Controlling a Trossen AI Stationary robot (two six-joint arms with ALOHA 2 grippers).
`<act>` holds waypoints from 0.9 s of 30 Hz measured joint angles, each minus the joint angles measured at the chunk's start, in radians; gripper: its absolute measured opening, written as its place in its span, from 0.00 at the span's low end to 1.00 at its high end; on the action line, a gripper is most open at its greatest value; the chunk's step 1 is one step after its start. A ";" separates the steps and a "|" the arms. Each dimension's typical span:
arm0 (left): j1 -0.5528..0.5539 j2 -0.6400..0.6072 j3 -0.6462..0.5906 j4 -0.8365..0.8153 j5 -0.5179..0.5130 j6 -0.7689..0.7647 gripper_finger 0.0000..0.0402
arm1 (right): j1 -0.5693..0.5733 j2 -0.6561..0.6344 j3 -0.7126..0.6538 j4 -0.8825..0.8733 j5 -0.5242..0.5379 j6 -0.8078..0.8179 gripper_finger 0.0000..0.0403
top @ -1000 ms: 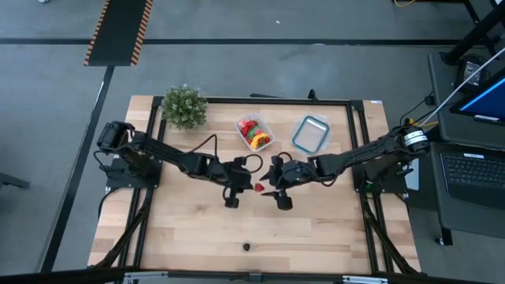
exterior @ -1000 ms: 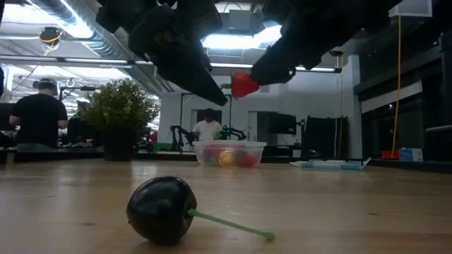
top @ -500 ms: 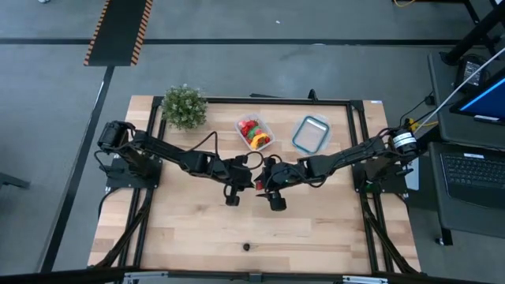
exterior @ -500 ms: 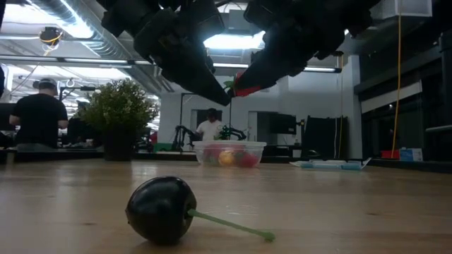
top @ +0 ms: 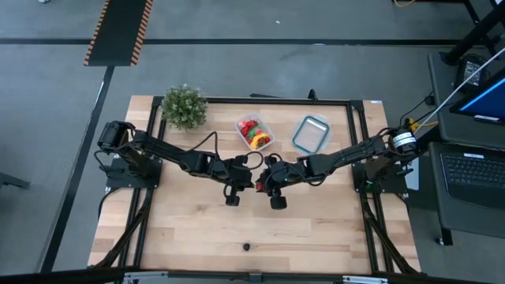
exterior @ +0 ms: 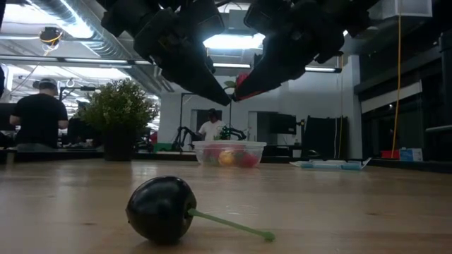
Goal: Pick and placing Produce into tupperware
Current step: Put the red strawberry into the transparent container
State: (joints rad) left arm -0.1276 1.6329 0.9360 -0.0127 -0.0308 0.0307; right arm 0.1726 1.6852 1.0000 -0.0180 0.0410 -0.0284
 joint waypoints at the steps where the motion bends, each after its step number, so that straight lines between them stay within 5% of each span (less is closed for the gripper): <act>1: 0.000 0.000 0.000 0.000 0.000 0.000 0.00 | 0.000 0.000 0.000 -0.001 0.000 0.000 0.35; 8: -0.002 0.000 0.000 0.000 0.000 -0.002 0.02 | 0.000 0.000 0.000 -0.007 0.000 -0.002 0.35; 19: -0.041 0.000 0.000 -0.006 -0.071 -0.001 0.24 | 0.000 0.000 -0.001 -0.023 -0.019 0.018 0.35; 27: -0.044 -0.008 0.000 -0.155 -0.117 -0.032 0.34 | 0.000 -0.010 -0.002 -0.062 -0.019 0.021 0.35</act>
State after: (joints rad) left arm -0.1716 1.6246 0.9363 -0.1676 -0.1478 -0.0012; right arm 0.1730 1.6752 0.9985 -0.0802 0.0223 -0.0072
